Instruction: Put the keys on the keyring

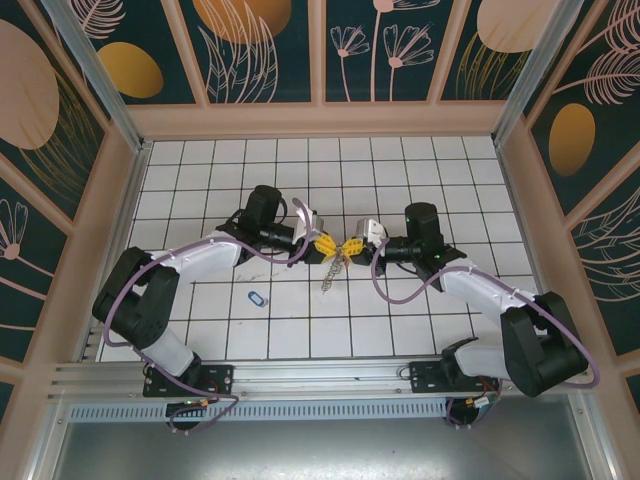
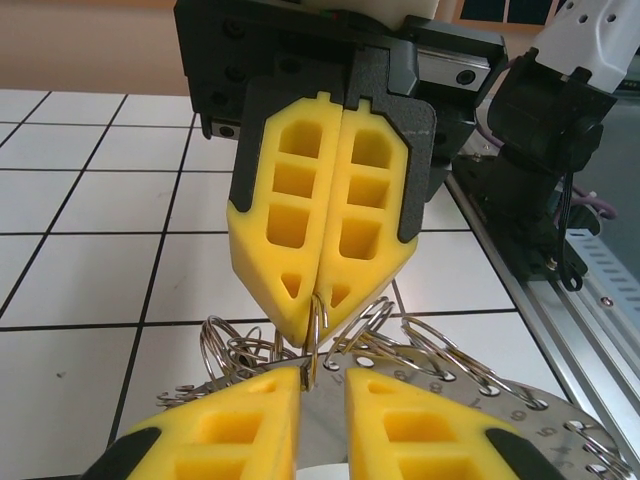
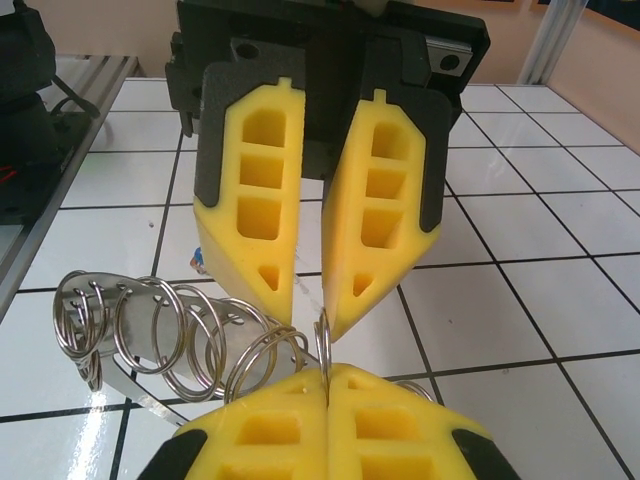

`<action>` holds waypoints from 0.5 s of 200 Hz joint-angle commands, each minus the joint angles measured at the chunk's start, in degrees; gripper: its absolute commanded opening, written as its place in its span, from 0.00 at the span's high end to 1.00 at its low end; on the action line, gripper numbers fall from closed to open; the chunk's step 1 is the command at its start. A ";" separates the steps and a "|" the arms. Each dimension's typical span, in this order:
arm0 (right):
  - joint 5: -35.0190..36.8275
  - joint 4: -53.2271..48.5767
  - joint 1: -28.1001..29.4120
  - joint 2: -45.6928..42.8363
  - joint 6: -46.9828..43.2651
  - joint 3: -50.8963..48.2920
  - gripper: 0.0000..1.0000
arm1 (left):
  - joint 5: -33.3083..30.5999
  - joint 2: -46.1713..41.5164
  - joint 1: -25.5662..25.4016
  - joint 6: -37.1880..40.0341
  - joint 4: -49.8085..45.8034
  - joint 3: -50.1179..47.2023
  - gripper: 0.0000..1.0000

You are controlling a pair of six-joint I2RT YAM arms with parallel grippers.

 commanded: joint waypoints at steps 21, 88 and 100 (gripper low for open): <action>-2.78 4.48 -0.39 -0.44 1.13 0.06 1.00 | 2.35 0.86 -0.48 -0.34 1.68 1.35 0.80; -1.61 3.65 0.05 0.24 0.59 0.57 1.00 | 1.22 0.35 -0.91 -1.42 2.75 1.17 0.81; -1.38 3.37 0.20 0.45 0.46 0.73 1.00 | 1.30 0.33 -0.86 -1.51 2.88 1.19 0.83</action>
